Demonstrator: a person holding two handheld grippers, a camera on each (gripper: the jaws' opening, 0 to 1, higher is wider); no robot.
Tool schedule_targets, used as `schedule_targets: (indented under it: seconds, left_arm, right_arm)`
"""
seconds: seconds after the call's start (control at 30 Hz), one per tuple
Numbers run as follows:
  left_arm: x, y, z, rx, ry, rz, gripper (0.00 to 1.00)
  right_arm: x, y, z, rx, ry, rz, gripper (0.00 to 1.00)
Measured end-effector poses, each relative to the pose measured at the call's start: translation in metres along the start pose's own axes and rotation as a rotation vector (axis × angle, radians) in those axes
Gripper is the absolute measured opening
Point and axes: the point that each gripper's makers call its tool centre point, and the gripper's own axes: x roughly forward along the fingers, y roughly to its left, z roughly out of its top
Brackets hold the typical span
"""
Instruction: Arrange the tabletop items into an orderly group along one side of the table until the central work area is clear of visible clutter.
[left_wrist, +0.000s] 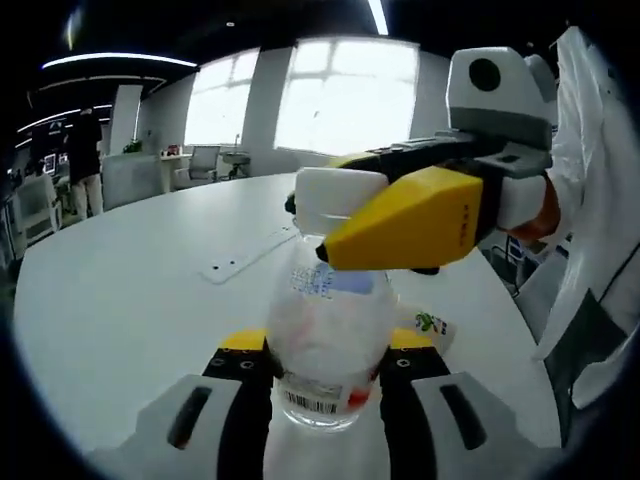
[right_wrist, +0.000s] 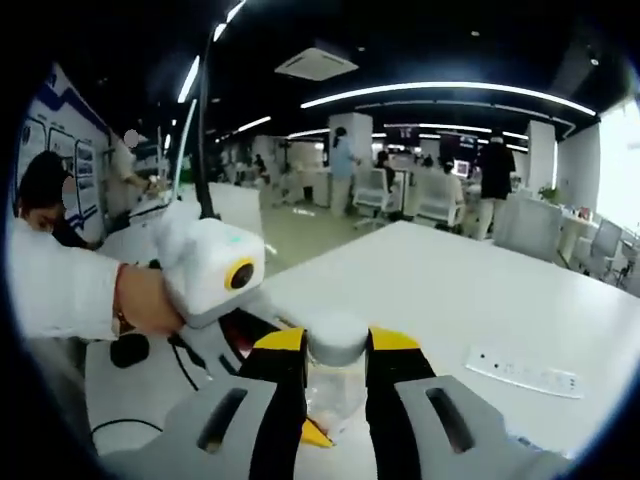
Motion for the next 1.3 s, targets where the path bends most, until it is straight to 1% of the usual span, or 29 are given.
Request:
schedule_targets:
  seconds: [0.1,0.23,0.37,0.53,0.83,0.87,0.93,1.07,1.3]
  left_arm:
    - [0.000,0.004,-0.002,0.006,0.002,0.001,0.41]
    - [-0.001,0.007,-0.002,0.002,-0.012,0.002,0.41]
    - [-0.002,0.009,-0.003,0.003,-0.007,0.006,0.41]
    - [-0.004,0.010,-0.004,-0.004,-0.016,0.008,0.41]
    - [-0.003,0.010,-0.015,-0.023,-0.002,0.010,0.42]
    - [-0.003,0.011,-0.015,-0.034,-0.012,0.013,0.42]
    - [-0.003,0.011,-0.015,-0.032,-0.012,0.013,0.42]
    - [-0.004,0.010,-0.016,-0.041,-0.006,0.009,0.43]
    - [-0.004,0.009,-0.018,-0.048,0.005,0.017,0.44]
  right_arm:
    - [0.003,0.001,-0.001,-0.007,-0.002,-0.007,0.19]
    - [0.006,0.001,0.000,-0.026,-0.009,-0.010,0.19]
    - [0.008,0.000,0.000,-0.019,-0.008,-0.012,0.19]
    - [0.011,0.003,0.000,-0.044,-0.008,-0.011,0.19]
    - [0.015,0.007,-0.010,-0.056,0.020,-0.002,0.19]
    - [0.015,0.007,-0.010,-0.056,0.018,-0.002,0.19]
    - [0.015,0.007,-0.009,-0.063,0.017,-0.004,0.19]
    - [0.015,0.010,-0.009,-0.104,0.024,-0.003,0.20]
    - [0.013,0.014,-0.011,-0.141,0.022,-0.005,0.21]
